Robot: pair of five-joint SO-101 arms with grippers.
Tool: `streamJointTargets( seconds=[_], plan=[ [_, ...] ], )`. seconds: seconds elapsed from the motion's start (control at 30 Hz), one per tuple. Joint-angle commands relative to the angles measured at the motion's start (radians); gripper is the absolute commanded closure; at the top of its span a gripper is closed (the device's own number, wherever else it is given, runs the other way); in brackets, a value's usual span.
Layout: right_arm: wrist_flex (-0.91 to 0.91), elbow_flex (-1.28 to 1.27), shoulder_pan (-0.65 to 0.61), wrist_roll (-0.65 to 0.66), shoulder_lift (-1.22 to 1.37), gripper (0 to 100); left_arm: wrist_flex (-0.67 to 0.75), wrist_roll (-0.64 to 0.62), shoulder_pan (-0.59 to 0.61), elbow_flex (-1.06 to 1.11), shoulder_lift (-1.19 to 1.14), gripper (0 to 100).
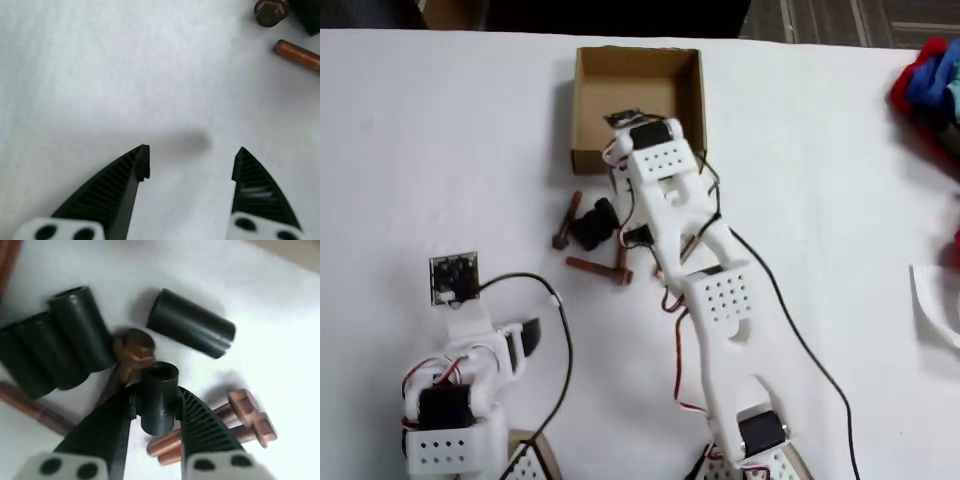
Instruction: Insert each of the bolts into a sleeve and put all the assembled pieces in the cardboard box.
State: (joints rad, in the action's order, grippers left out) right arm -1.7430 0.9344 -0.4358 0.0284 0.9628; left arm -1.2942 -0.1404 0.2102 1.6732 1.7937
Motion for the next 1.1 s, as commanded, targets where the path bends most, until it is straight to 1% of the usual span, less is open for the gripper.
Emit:
streamJointTargets(
  seconds=[0.0, 0.2, 0.3, 0.43, 0.53, 0.67, 0.77, 0.83, 0.97, 1.07],
  plan=[
    [-0.027, -0.08, 0.002, 0.008, -0.251, 97.8, 0.018, -0.005, 0.008, 0.022, 0.009, 72],
    [-0.008, -0.56, -0.054, 0.012, -0.708, 97.8, 0.018, -0.005, 0.008, 0.022, 0.009, 72],
    [0.059, -0.81, -0.058, 0.091, -0.963, 97.8, 0.018, -0.005, 0.008, 0.022, 0.009, 72],
    [0.214, -1.14, 0.001, 0.155, -1.279, 97.8, 0.018, -0.005, 0.008, 0.022, 0.009, 72],
    [0.312, -1.349, 0.065, 0.18, -1.455, 97.8, 0.018, -0.005, 0.008, 0.022, 0.009, 72],
    [0.38, -1.51, 0.176, 0.253, -1.563, 97.8, 0.018, -0.005, 0.008, 0.022, 0.009, 72],
    [0.377, -1.551, 0.269, 0.293, -1.581, 97.8, 0.018, -0.002, 0.006, 0.022, 0.009, 72],
    [0.377, -1.567, 0.34, 0.301, -1.58, 97.8, 0.018, -0.006, -0.015, 0.021, 0.011, 72],
    [0.381, -1.587, 0.433, 0.304, -1.578, 97.8, 0.017, -0.006, -0.117, 0.021, 0.012, 71],
    [0.381, -1.587, 0.455, 0.304, -1.58, 97.8, 0.018, -0.002, -0.215, 0.021, 0.014, 71]
  ],
)
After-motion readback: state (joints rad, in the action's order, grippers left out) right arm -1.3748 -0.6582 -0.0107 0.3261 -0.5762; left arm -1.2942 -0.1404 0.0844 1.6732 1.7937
